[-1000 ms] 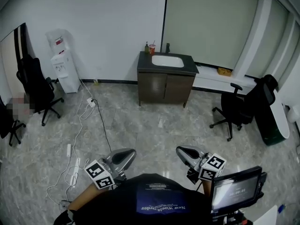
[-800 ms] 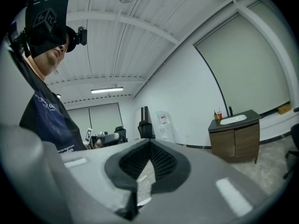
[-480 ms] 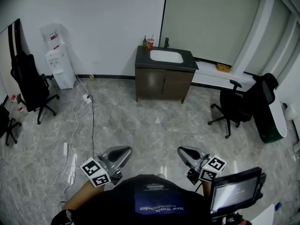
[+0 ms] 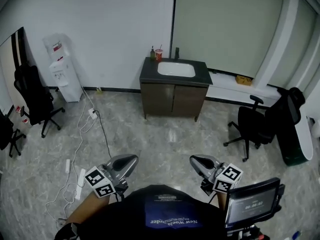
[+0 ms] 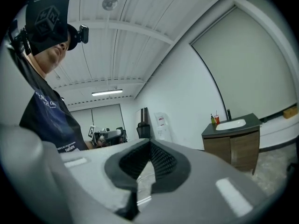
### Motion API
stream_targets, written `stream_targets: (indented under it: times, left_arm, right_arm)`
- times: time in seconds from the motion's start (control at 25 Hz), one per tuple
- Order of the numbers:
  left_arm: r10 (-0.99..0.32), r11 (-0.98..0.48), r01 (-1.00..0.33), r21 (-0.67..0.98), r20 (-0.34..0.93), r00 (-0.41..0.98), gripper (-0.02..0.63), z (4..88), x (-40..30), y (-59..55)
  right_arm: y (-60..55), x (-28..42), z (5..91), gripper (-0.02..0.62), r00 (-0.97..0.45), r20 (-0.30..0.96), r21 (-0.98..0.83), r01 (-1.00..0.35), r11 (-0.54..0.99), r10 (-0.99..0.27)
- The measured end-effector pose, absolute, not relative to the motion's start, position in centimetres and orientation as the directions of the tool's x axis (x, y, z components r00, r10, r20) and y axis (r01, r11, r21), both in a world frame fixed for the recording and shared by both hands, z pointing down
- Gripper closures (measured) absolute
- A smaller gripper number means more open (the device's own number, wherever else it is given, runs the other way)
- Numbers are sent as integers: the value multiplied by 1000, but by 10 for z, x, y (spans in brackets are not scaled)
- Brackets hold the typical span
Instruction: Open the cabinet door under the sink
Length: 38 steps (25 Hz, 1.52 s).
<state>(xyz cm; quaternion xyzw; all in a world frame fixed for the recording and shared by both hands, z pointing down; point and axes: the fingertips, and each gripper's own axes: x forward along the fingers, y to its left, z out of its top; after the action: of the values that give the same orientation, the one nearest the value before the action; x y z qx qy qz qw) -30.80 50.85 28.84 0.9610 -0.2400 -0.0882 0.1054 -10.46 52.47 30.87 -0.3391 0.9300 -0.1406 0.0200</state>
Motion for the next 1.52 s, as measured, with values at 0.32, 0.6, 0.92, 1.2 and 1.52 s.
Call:
stream_targets:
  times: [0.32,0.6,0.92,1.2,1.52]
  left_arm:
    - [-465,-866,-425,265,-108,879,604,281,-227,445]
    - [-401,-887,-359,289,-99,911,605,294,-188,392]
    - [-310,-919,-263,294,-128,942,605,307,-188,293]
    - [-251,-936,-209,281,-122,960,605,293,-217,180]
    - [-228,-933,-193,303,-85,970,604,299,-233,83]
  right_arm:
    - [463,-27,299,595,-760,58,-269,-637,723,-647]
    - [427,2,313,595,-729,77,-303,-667,681,-680]
    - [340,-4,314,595,-663,96,-256,-737,625,-743]
    - [236,-38,299,595,-624,90,-274,-765,583,-777]
    - [137,-55,315,595,-607,119,-302,-776,554,-786]
